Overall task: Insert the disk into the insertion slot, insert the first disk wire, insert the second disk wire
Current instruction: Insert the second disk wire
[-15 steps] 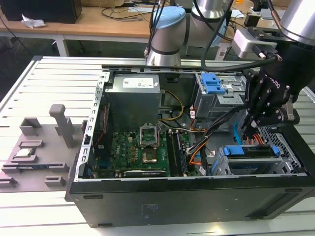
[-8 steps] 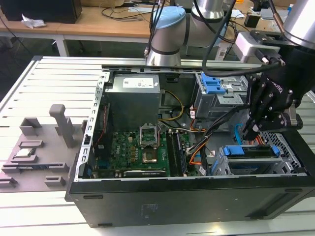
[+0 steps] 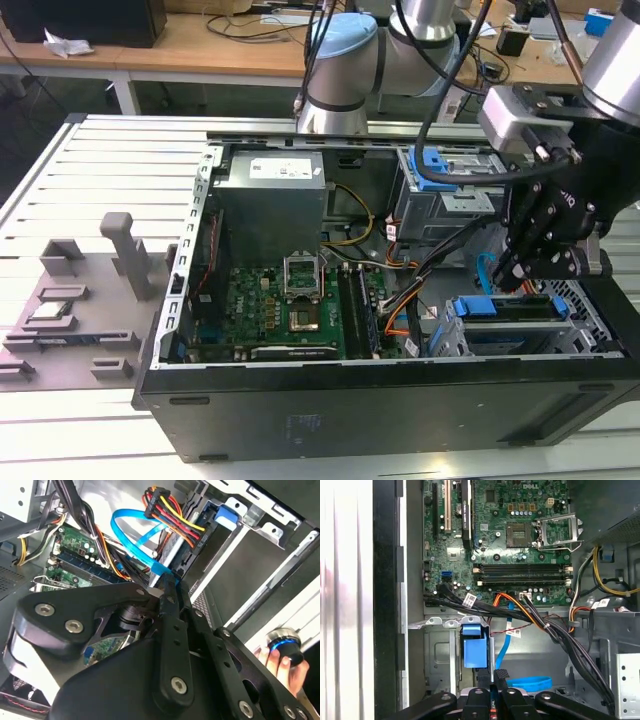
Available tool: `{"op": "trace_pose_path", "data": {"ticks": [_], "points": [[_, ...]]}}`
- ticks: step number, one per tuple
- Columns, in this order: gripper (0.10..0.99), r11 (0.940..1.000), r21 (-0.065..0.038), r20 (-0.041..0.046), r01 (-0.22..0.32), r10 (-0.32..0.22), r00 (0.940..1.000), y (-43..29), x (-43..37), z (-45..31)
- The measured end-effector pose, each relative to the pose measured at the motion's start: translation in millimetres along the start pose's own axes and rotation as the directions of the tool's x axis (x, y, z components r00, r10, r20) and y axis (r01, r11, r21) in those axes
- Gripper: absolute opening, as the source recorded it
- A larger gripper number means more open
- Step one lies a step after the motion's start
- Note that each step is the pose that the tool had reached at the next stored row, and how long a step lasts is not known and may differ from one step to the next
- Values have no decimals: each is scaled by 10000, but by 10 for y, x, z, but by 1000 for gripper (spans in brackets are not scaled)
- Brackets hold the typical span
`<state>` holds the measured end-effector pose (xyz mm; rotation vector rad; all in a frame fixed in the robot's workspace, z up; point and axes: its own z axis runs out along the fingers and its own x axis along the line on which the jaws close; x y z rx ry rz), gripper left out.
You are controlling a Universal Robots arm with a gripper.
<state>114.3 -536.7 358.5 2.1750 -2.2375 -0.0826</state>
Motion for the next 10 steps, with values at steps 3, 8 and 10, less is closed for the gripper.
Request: {"op": "trace_pose_path", "data": {"ticks": [3, 8, 10], "points": [[157, 10000, -4, 51, 2, -2, 10000, -28, 40, 53], [157, 10000, -8, 144, 6, -6, 9999, -97, 46, 98], [157, 10000, -10, 190, 10, -10, 9998, -106, 46, 102]]}}
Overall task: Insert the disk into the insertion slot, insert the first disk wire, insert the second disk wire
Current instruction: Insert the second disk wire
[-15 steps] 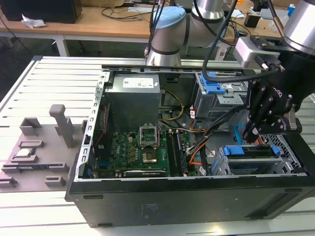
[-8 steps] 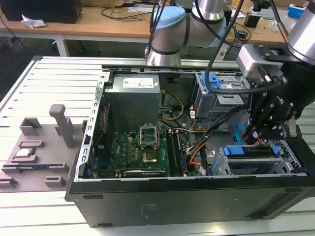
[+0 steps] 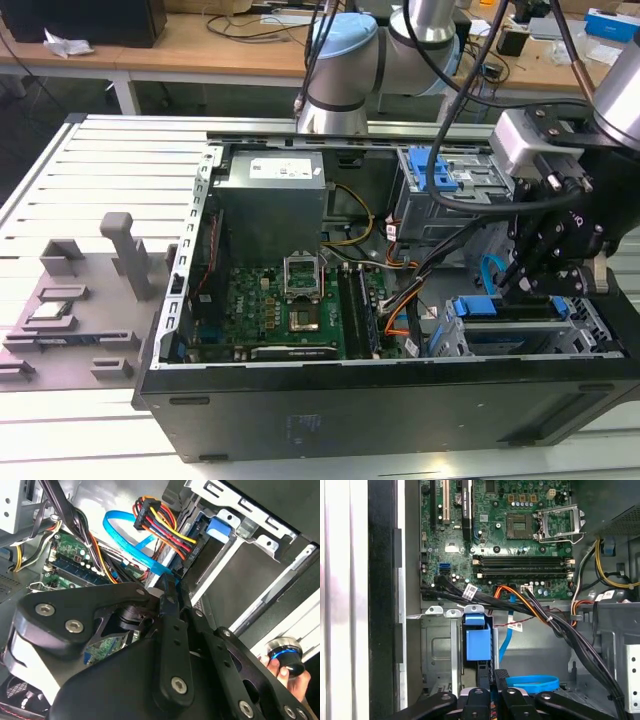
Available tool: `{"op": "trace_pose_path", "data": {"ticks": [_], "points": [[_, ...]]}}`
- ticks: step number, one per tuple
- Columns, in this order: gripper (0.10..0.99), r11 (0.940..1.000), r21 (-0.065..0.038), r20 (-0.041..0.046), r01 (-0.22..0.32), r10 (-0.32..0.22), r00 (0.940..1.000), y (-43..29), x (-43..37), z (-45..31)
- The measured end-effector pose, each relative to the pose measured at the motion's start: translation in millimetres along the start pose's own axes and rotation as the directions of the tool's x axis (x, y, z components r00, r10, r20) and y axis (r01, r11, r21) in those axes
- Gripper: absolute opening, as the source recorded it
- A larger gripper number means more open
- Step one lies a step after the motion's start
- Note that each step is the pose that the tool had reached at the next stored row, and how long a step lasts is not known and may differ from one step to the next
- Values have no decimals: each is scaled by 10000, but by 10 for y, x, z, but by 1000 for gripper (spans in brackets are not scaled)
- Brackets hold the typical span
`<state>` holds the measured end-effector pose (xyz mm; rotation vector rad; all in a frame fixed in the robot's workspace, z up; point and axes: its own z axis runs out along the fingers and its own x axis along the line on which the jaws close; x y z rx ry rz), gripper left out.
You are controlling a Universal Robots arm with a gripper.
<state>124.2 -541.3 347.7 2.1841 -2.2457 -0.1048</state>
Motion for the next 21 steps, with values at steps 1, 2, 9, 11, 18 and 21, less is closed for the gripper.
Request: {"op": "trace_pose_path", "data": {"ticks": [1, 2, 9, 11, 18, 21], "points": [[157, 10000, 1, 4, -1, 1, 10000, -13, 0, 10], [157, 10000, 0, 2, 0, 0, 10000, -19, 1, 15], [157, 10000, 0, 14, 0, 0, 10000, -33, 22, 40], [157, 10000, 0, 16, 0, 0, 10000, -34, 30, 51], [169, 10000, 0, 17, 0, 0, 10000, -35, 33, 66], [235, 10000, 0, 14, -1, 1, 10000, -29, 28, -44]]}}
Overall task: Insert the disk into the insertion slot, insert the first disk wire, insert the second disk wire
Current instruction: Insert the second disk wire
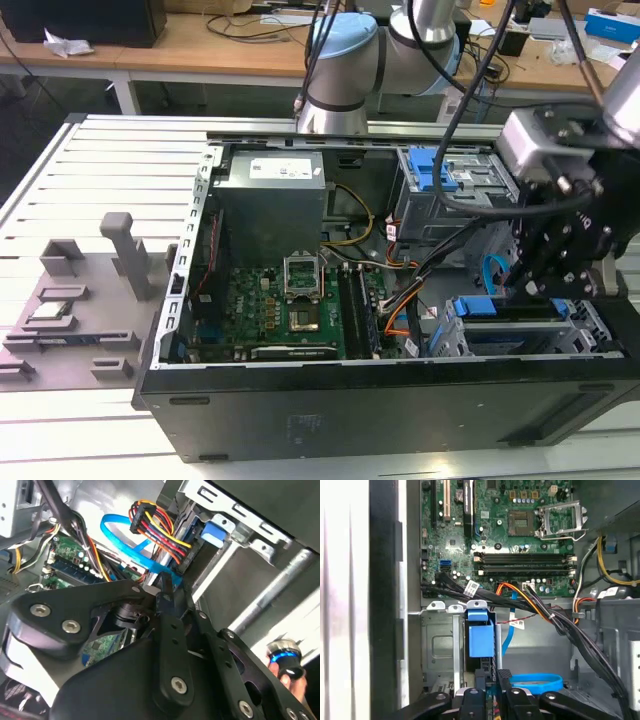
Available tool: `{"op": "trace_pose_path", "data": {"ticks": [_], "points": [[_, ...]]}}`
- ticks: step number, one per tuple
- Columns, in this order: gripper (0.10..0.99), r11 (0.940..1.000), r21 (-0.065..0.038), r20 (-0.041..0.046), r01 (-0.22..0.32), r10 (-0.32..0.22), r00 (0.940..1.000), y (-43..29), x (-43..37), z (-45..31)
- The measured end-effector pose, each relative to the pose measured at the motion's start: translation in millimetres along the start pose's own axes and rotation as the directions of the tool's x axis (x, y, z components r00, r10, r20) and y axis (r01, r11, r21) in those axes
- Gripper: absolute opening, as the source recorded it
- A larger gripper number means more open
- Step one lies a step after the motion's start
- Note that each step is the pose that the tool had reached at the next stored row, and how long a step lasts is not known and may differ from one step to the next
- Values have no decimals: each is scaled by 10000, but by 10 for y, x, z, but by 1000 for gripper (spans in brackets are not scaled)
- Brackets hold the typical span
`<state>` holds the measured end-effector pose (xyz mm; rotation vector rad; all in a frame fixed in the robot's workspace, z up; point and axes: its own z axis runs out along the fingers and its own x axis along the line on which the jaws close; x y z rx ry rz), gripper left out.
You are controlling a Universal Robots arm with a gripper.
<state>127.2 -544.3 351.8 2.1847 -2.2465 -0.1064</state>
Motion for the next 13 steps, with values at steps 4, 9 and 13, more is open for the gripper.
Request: {"op": "trace_pose_path", "data": {"ticks": [4, 9, 13], "points": [[235, 10000, 1, -38, -2, 2, 10000, 11, -39, -187], [106, 10000, 4, -148, -7, 7, 9999, 26, -84, -466], [106, 10000, 4, -147, -8, 8, 9999, 27, -84, -467]]}}
